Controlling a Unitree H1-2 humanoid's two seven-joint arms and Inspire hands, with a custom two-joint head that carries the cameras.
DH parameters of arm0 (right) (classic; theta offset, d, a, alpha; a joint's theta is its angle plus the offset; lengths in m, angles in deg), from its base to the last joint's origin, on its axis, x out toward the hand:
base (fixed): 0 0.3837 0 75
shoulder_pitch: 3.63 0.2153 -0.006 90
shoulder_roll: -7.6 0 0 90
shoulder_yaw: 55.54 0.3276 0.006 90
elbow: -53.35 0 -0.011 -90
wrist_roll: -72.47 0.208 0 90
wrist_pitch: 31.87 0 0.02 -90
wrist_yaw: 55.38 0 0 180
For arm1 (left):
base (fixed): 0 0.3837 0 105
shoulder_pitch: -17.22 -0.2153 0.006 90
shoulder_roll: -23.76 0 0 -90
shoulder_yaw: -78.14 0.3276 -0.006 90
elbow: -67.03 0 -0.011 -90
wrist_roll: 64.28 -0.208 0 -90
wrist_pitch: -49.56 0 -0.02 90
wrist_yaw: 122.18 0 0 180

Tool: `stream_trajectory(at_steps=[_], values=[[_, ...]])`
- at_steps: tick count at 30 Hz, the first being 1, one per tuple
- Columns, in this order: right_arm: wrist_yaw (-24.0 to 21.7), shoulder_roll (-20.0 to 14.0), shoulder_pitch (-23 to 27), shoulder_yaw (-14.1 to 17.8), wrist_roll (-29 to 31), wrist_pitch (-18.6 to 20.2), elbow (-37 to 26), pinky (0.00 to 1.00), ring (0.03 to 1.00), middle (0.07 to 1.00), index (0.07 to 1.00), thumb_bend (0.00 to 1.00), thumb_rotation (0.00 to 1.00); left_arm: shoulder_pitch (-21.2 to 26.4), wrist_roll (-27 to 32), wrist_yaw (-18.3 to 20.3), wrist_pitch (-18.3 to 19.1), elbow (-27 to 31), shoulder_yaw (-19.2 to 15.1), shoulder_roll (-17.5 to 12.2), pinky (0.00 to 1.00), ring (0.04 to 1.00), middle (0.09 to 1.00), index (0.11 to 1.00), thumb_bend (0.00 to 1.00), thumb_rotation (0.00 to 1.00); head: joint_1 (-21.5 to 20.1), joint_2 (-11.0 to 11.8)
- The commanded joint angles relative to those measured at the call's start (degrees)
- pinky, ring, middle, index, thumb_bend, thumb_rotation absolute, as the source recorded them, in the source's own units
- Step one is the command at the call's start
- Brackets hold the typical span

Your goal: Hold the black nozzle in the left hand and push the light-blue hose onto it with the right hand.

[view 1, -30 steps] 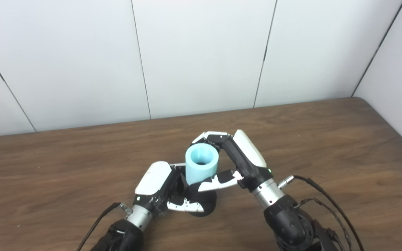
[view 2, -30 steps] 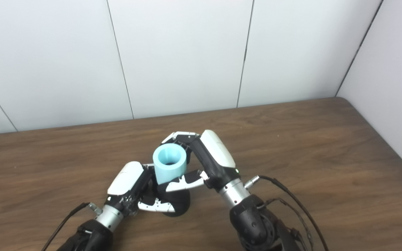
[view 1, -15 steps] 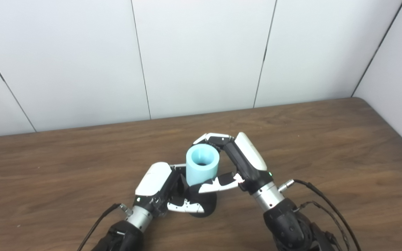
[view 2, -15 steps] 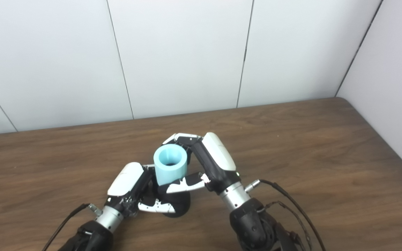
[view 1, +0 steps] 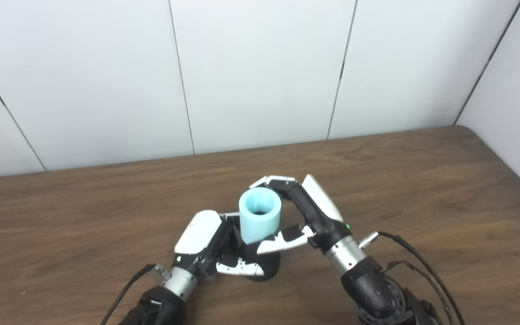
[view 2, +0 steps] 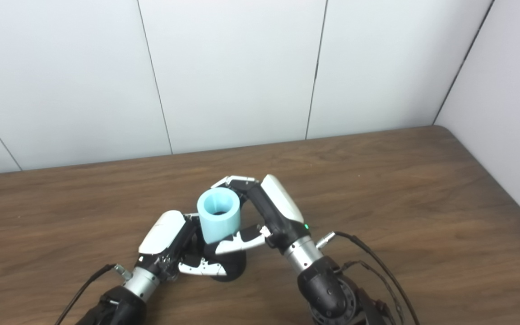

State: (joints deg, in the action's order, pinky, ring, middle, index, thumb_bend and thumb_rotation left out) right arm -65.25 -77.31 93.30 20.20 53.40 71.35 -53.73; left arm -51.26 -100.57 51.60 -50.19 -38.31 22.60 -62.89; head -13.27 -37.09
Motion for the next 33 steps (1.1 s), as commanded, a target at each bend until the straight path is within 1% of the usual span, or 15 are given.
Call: stream_trajectory(at_steps=[1, 3, 6, 16, 19, 20, 22, 23, 24, 26, 27, 29, 31, 33], values=[[-3.68, 0.38, 1.13, 1.55, 6.30, 3.54, -2.54, 0.85, 0.946, 0.971, 0.980, 1.00, 0.40, -5.96, -3.38, 8.96, 4.48, -5.13, 3.95, -2.14, 0.19, 0.349, 0.433, 0.528, 0.49, 0.00, 0.08, -0.04], [-4.74, 0.80, 1.09, 2.64, 9.74, 5.20, -2.84, 0.91, 0.985, 0.993, 0.995, 1.00, 0.42, -5.89, -3.42, 8.88, 4.34, -5.29, 4.00, -2.15, 0.20, 0.352, 0.433, 0.528, 0.49, 0.00, 0.00, -0.02], [-5.12, 0.76, 1.21, 3.11, 10.99, 6.95, -3.50, 0.96, 0.999, 1.000, 1.000, 1.00, 0.42, -5.83, -3.32, 9.12, 4.42, -5.29, 4.04, -2.17, 0.20, 0.352, 0.434, 0.528, 0.49, 0.00, 0.00, 0.00], [-5.86, -0.71, 1.52, 2.79, 11.41, 8.28, -3.55, 0.97, 1.000, 1.000, 1.000, 1.00, 0.41, -5.77, -3.25, 9.25, 4.59, -5.49, 4.13, -1.90, 0.19, 0.351, 0.432, 0.528, 0.49, 0.00, 0.10, 0.10], [-6.11, -1.37, 1.29, 3.54, 12.60, 8.21, -3.42, 0.99, 1.000, 1.000, 1.000, 1.00, 0.43, -5.71, -3.32, 9.08, 4.44, -5.66, 4.17, -1.81, 0.19, 0.349, 0.432, 0.529, 0.49, 0.00, 0.12, 0.11], [-5.69, -1.52, 0.99, 4.28, 12.89, 7.96, -3.51, 0.99, 1.000, 1.000, 1.000, 1.00, 0.44, -5.69, -3.34, 8.83, 4.30, -5.84, 4.15, -1.74, 0.19, 0.349, 0.432, 0.528, 0.49, 0.00, 0.10, 0.13], [-4.84, -1.72, 0.60, 5.34, 12.83, 7.29, -3.63, 1.00, 1.000, 1.000, 1.000, 1.00, 0.49, -5.61, -3.36, 8.62, 4.19, -6.14, 4.15, -1.63, 0.19, 0.349, 0.430, 0.527, 0.49, 0.00, 0.03, 0.24], [-3.91, -2.48, 0.48, 5.92, 11.68, 4.67, -3.35, 1.00, 1.000, 1.000, 1.000, 1.00, 0.50, -5.55, -3.42, 8.70, 4.31, -6.20, 4.19, -1.60, 0.19, 0.349, 0.430, 0.527, 0.49, 0.00, 0.03, 0.29], [-3.19, -2.85, 0.39, 6.94, 11.55, 2.65, -3.07, 0.99, 1.000, 1.000, 1.000, 1.00, 0.57, -5.47, -3.49, 8.74, 4.26, -6.26, 4.26, -1.61, 0.19, 0.349, 0.431, 0.528, 0.49, 0.00, 0.04, 0.34], [-1.94, -3.34, 0.30, 8.51, 10.73, -0.05, -2.89, 1.00, 1.000, 1.000, 1.000, 1.00, 0.62, -5.39, -3.60, 8.66, 4.08, -6.44, 4.31, -1.61, 0.20, 0.351, 0.433, 0.528, 0.49, 0.00, 0.04, 0.40], [-1.10, -3.62, 0.28, 9.04, 9.38, -0.58, -3.29, 0.99, 1.000, 1.000, 1.000, 1.00, 0.66, -5.37, -3.55, 8.49, 3.91, -6.65, 4.26, -1.55, 0.20, 0.351, 0.432, 0.528, 0.49, 0.00, 0.04, 0.40], [0.27, -3.78, 0.15, 9.76, 7.51, -1.86, -4.12, 1.00, 1.000, 1.000, 1.000, 1.00, 0.74, -5.36, -3.49, 8.34, 3.81, -6.88, 4.20, -1.47, 0.19, 0.350, 0.431, 0.526, 0.49, 0.00, 0.04, 0.40], [1.63, -3.45, -0.18, 10.25, 6.49, -3.53, -5.11, 1.00, 1.000, 1.000, 1.000, 1.00, 0.79, -5.33, -3.43, 8.56, 3.93, -6.80, 4.23, -1.49, 0.19, 0.349, 0.429, 0.526, 0.49, 0.00, 0.23, 0.43], [3.01, -3.40, -0.54, 10.05, 4.33, -5.50, -6.44, 1.00, 1.000, 1.000, 1.000, 1.00, 0.83, -5.42, -3.43, 8.72, 4.32, -6.48, 4.18, -1.46, 0.18, 0.347, 0.429, 0.526, 0.49, 0.00, 0.30, 0.40]])
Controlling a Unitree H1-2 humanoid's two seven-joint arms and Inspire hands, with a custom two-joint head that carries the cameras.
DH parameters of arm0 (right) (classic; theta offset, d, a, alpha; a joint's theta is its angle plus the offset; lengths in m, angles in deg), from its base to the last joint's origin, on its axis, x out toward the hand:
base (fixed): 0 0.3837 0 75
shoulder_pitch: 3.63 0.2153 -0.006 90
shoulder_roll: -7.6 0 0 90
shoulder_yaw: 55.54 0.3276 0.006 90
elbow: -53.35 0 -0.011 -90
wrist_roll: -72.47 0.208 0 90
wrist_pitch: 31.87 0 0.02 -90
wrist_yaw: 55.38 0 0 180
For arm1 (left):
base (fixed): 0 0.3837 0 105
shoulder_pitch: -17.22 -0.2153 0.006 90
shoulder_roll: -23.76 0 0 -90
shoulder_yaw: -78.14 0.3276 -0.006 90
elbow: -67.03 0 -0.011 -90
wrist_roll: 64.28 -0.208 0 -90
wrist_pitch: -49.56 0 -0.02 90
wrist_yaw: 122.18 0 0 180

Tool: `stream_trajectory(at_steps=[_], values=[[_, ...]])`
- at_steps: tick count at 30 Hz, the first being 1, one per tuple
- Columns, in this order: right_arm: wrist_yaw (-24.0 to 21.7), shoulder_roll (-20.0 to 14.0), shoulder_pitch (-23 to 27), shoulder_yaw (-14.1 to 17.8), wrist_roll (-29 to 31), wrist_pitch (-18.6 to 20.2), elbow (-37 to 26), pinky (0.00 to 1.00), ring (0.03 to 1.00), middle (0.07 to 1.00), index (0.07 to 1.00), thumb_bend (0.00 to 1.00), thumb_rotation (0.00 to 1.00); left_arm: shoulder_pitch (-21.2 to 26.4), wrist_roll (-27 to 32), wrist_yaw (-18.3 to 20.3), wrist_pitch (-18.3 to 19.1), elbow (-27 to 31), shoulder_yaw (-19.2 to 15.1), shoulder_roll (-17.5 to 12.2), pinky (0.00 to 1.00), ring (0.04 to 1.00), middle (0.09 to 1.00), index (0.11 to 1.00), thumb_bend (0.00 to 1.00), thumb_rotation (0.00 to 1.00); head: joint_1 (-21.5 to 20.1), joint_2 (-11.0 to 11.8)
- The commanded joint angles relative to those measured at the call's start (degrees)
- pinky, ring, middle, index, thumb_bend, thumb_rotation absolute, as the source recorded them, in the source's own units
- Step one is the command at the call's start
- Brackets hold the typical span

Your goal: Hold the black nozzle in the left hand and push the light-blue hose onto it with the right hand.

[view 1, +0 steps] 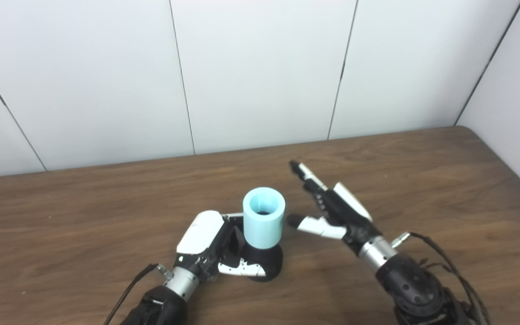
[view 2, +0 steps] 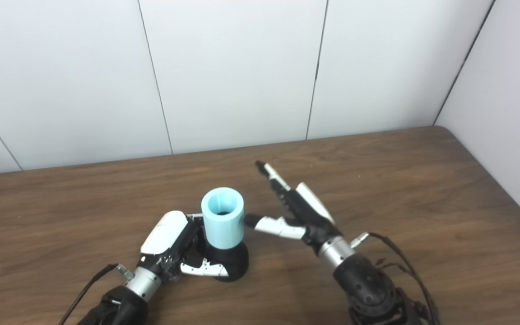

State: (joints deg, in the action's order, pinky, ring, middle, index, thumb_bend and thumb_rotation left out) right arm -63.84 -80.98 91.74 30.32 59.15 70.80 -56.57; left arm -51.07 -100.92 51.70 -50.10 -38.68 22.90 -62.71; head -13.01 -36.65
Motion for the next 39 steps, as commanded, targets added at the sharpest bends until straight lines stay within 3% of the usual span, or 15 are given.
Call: stream_trajectory(at_steps=[1, 7, 13, 20, 30, 39], values=[[1.96, 0.25, 0.89, -0.23, -2.25, -5.50, -4.07, 1.00, 1.000, 1.000, 1.000, 1.00, 0.85, -5.65, -3.13, 8.59, 4.29, -6.03, 3.86, -1.62, 0.18, 0.347, 0.428, 0.526, 0.49, 0.00, 0.04, -0.04], [2.17, 0.47, -0.24, -2.35, -8.34, -8.31, -8.28, 0.99, 1.000, 0.998, 0.983, 1.00, 0.92, -5.66, -3.05, 8.37, 3.80, -6.12, 3.84, -1.62, 0.19, 0.349, 0.433, 0.528, 0.49, 0.00, 0.23, -0.11], [1.36, 0.92, -1.81, -4.80, -12.36, -11.03, -11.20, 0.99, 1.000, 0.992, 0.976, 0.97, 0.90, -5.62, -3.30, 8.70, 4.38, -5.78, 3.92, -1.63, 0.19, 0.351, 0.432, 0.527, 0.49, 0.00, 0.23, -0.09], [1.52, -0.54, -1.57, -7.61, -26.48, -15.09, -12.41, 0.99, 1.000, 1.000, 0.999, 0.93, 0.89, -5.45, -3.17, 8.98, 4.37, -6.20, 3.99, -1.61, 0.20, 0.353, 0.435, 0.527, 0.50, 0.00, 0.27, -0.08], [2.61, 0.08, -1.61, -7.92, -36.84, -19.23, -13.63, 1.00, 1.000, 0.998, 0.966, 0.93, 0.85, -5.61, -3.07, 8.70, 4.16, -6.08, 3.91, -1.70, 0.21, 0.354, 0.435, 0.528, 0.50, 0.00, 0.32, -0.19], [2.59, 1.25, -2.06, -7.74, -40.89, -21.44, -14.95, 1.00, 1.000, 0.953, 0.922, 0.90, 0.80, -5.71, -3.08, 8.48, 4.21, -5.93, 3.83, -1.67, 0.20, 0.350, 0.433, 0.528, 0.49, 0.00, 0.39, -0.18]])
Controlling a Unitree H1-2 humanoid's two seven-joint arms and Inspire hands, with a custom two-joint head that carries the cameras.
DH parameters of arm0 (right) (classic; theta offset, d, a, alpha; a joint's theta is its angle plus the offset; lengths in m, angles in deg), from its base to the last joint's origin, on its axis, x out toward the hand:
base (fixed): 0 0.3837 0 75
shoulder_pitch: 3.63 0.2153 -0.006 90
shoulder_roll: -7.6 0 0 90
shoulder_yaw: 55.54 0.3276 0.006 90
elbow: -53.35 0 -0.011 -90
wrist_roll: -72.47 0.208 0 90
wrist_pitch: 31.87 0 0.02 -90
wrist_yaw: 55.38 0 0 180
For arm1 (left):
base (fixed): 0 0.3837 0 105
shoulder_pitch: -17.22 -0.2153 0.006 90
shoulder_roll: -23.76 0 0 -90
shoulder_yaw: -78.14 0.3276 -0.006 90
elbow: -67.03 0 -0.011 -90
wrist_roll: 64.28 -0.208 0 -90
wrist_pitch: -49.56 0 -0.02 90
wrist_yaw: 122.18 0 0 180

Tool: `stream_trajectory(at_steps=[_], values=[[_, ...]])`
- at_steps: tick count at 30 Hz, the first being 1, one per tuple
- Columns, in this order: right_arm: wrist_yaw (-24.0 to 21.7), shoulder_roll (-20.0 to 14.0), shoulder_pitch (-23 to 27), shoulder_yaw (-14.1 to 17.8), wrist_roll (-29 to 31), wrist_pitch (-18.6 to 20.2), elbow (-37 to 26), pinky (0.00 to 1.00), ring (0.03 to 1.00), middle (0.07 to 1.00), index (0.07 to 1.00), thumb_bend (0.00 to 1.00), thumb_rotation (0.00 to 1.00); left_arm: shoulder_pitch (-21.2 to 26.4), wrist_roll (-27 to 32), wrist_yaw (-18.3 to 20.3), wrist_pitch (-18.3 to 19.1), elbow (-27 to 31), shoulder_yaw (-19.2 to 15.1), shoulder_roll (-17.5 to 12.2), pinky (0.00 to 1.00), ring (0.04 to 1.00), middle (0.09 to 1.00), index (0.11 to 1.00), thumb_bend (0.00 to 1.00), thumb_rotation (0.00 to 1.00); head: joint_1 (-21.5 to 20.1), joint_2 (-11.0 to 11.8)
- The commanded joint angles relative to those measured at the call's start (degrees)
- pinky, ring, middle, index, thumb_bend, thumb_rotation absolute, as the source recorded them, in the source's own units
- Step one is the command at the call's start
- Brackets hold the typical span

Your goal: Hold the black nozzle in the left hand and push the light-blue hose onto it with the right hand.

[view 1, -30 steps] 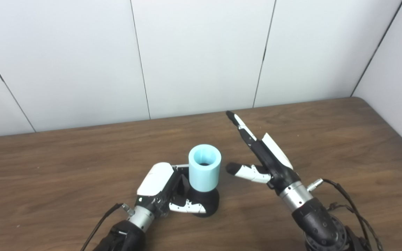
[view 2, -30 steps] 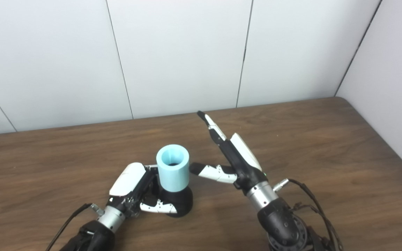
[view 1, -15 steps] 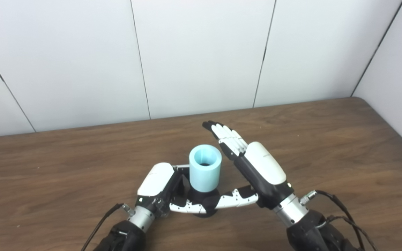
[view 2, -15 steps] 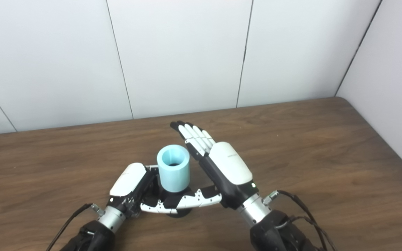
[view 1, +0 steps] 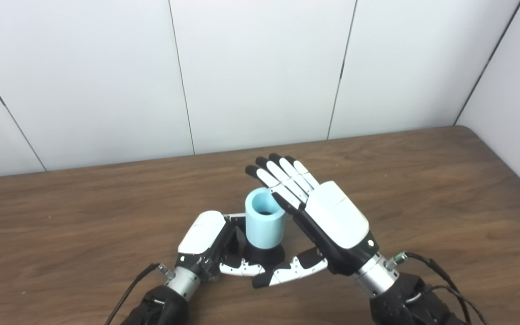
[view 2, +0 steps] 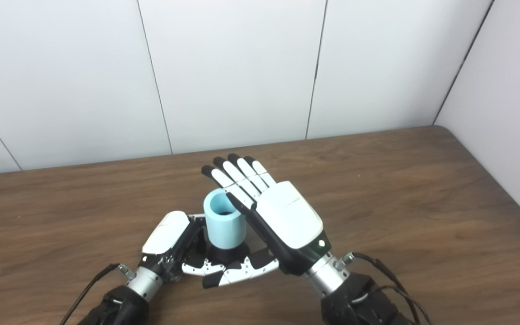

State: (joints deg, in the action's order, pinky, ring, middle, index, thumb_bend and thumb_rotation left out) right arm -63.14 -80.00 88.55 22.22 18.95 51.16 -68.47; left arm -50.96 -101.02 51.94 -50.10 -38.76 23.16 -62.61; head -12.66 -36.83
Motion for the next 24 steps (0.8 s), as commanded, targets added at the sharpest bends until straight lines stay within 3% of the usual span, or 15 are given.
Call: stream_trajectory(at_steps=[1, 14, 24], values=[[1.95, 0.40, 1.05, 0.44, -0.92, -2.08, -3.09, 1.00, 1.000, 0.950, 0.915, 0.90, 0.80, -5.82, -3.01, 8.22, 4.19, -5.83, 3.57, -1.78, 0.19, 0.348, 0.431, 0.528, 0.49, 0.00, 0.04, -0.01], [0.42, 1.26, -0.72, 0.49, -2.80, -3.41, -4.08, 0.98, 0.975, 0.841, 0.815, 0.87, 0.80, -5.70, -2.71, 8.44, 3.82, -5.98, 3.58, -1.93, 0.21, 0.356, 0.439, 0.528, 0.50, 0.00, -0.08, -0.06], [-4.67, 1.59, -2.22, 0.69, -3.64, -1.84, -5.00, 1.00, 1.000, 0.885, 0.853, 0.90, 0.82, -5.85, -2.94, 8.61, 4.15, -5.30, 3.57, -2.12, 0.21, 0.353, 0.440, 0.529, 0.50, 0.00, -0.27, -0.35]])
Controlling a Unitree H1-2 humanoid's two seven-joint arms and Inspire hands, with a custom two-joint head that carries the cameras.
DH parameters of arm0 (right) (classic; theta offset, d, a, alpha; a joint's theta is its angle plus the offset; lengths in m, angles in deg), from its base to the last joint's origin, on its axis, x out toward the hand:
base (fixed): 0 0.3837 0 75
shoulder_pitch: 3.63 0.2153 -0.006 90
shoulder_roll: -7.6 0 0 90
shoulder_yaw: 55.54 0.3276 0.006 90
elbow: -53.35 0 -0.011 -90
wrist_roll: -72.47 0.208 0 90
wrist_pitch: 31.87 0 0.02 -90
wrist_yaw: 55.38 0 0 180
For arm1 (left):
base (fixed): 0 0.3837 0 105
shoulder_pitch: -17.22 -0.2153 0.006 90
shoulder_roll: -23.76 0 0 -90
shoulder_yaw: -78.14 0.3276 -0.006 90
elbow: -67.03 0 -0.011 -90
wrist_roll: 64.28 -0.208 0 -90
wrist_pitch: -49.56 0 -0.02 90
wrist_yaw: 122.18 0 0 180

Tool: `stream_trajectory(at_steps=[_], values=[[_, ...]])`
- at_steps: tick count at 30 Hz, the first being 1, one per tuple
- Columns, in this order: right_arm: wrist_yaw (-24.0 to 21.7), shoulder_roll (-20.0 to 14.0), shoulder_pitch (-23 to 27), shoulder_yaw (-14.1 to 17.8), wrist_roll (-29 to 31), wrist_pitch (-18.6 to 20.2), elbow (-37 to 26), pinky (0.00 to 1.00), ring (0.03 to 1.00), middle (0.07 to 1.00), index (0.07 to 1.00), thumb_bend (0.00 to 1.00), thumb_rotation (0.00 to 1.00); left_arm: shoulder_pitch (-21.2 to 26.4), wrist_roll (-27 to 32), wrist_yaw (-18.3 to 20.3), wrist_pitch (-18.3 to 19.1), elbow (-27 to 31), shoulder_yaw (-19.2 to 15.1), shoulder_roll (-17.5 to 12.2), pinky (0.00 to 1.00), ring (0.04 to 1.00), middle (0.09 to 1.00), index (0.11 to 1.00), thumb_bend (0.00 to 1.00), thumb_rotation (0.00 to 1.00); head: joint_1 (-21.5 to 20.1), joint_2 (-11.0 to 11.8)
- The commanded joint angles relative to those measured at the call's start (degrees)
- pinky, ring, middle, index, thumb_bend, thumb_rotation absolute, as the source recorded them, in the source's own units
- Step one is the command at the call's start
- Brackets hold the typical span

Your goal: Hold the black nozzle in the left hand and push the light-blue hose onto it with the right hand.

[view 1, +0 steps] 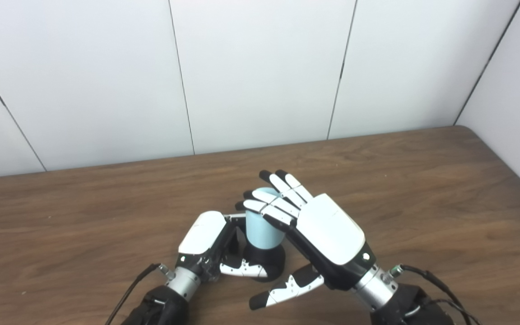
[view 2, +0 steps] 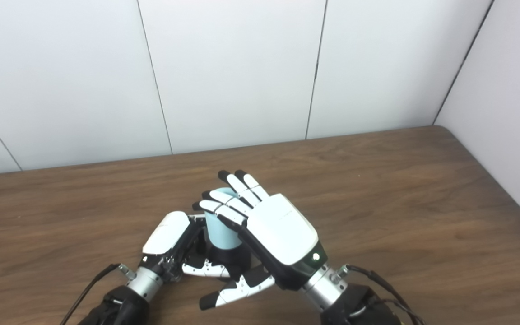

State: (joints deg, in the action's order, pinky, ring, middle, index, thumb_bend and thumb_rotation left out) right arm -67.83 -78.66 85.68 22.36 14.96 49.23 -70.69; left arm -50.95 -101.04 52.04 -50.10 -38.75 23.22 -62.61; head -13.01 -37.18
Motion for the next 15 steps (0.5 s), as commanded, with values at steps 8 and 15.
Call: stream_trajectory(at_steps=[8, 15], values=[[1.14, 0.68, -0.20, 1.84, 1.23, -0.56, -2.53, 1.00, 1.000, 0.930, 0.889, 0.89, 0.81, -5.90, -2.58, 8.20, 3.70, -5.69, 3.34, -2.10, 0.20, 0.355, 0.433, 0.527, 0.50, 0.00, 0.04, 0.05], [2.63, 0.63, -0.43, 2.72, 1.91, -1.72, -1.62, 1.00, 1.000, 0.985, 0.945, 0.87, 0.82, -6.03, -2.35, 8.36, 3.86, -5.40, 3.19, -2.13, 0.19, 0.354, 0.430, 0.525, 0.50, 0.00, -0.03, 0.08]])
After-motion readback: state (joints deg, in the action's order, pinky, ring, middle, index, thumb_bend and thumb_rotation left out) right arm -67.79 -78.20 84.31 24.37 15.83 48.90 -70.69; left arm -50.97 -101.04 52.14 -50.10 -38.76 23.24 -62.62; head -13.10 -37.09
